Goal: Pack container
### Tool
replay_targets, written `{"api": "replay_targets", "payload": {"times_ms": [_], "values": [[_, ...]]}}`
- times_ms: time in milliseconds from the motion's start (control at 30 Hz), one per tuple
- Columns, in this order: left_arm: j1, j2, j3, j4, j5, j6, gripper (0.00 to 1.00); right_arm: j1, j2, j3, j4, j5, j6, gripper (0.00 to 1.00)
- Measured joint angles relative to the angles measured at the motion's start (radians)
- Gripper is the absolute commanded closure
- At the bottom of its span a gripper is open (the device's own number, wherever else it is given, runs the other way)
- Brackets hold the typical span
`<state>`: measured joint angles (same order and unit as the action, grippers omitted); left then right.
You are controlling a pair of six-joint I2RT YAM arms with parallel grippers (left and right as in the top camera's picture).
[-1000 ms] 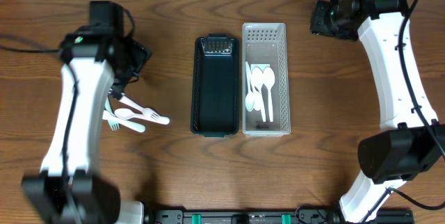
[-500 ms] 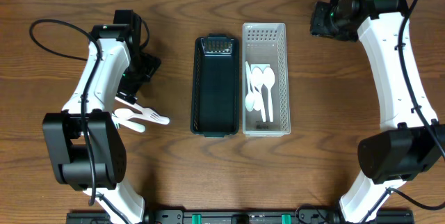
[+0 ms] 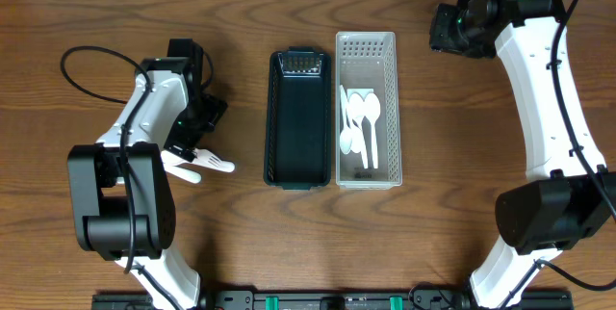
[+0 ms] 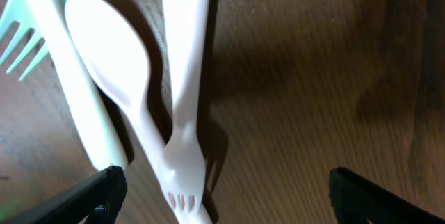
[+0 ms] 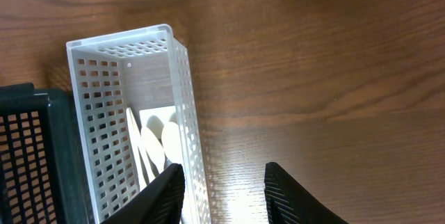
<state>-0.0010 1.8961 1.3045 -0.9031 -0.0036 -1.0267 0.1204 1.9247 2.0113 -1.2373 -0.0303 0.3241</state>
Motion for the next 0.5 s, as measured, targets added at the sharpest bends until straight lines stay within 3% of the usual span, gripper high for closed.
{"api": "replay_targets", "payload": {"times_ms": [500], "values": [[0.000, 0.000, -0.111, 0.144, 0.001, 0.021, 0.04, 0.000, 0.000, 0.000, -0.012, 0.000, 0.000, 0.60]]}}
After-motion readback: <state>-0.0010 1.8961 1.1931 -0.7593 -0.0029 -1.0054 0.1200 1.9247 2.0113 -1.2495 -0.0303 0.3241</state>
